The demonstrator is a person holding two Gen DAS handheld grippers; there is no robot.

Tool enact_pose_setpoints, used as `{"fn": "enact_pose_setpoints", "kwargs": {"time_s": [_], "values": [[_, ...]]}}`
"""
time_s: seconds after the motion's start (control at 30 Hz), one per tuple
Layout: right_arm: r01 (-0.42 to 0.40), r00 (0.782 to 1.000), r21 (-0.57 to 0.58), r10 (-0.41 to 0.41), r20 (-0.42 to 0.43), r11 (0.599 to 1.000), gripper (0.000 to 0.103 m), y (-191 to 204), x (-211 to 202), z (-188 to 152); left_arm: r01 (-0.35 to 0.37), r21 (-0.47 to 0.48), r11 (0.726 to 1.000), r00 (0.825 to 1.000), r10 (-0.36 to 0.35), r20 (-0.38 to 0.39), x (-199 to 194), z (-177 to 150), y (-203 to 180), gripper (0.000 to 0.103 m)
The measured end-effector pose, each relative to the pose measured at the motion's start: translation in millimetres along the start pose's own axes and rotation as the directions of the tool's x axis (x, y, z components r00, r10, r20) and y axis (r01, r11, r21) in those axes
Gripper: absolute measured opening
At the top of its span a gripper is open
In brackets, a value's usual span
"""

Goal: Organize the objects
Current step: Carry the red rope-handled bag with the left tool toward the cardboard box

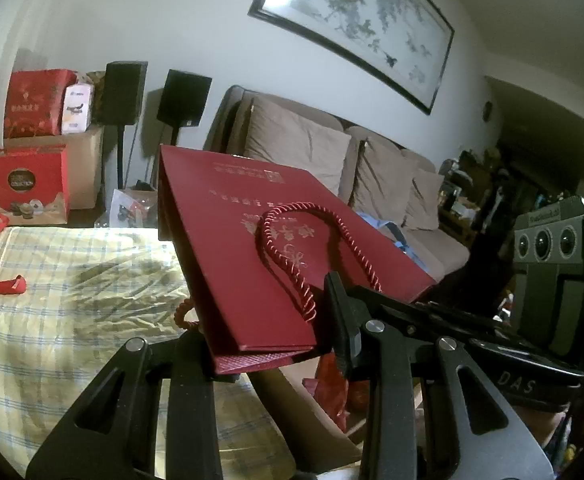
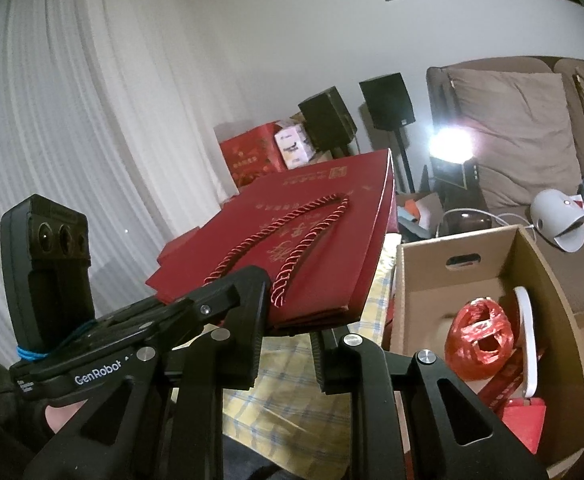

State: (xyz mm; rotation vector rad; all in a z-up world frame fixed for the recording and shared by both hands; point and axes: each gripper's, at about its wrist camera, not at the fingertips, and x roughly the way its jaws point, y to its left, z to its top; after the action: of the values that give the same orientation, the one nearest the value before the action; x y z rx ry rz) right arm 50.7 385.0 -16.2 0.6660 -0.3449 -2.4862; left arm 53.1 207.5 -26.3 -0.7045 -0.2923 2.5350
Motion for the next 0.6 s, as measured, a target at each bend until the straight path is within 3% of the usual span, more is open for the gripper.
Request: {"fn": "enact_pose_setpoints", "kwargs": {"time_s": [0.6], "values": [[0.023,1.000,0.009,-0.023,-0.009,1.000,0.020,-9,-9,1,0.026,-0.017,1.000,0.999,-0.026,-0.020,11,0,-5,0.032]]}}
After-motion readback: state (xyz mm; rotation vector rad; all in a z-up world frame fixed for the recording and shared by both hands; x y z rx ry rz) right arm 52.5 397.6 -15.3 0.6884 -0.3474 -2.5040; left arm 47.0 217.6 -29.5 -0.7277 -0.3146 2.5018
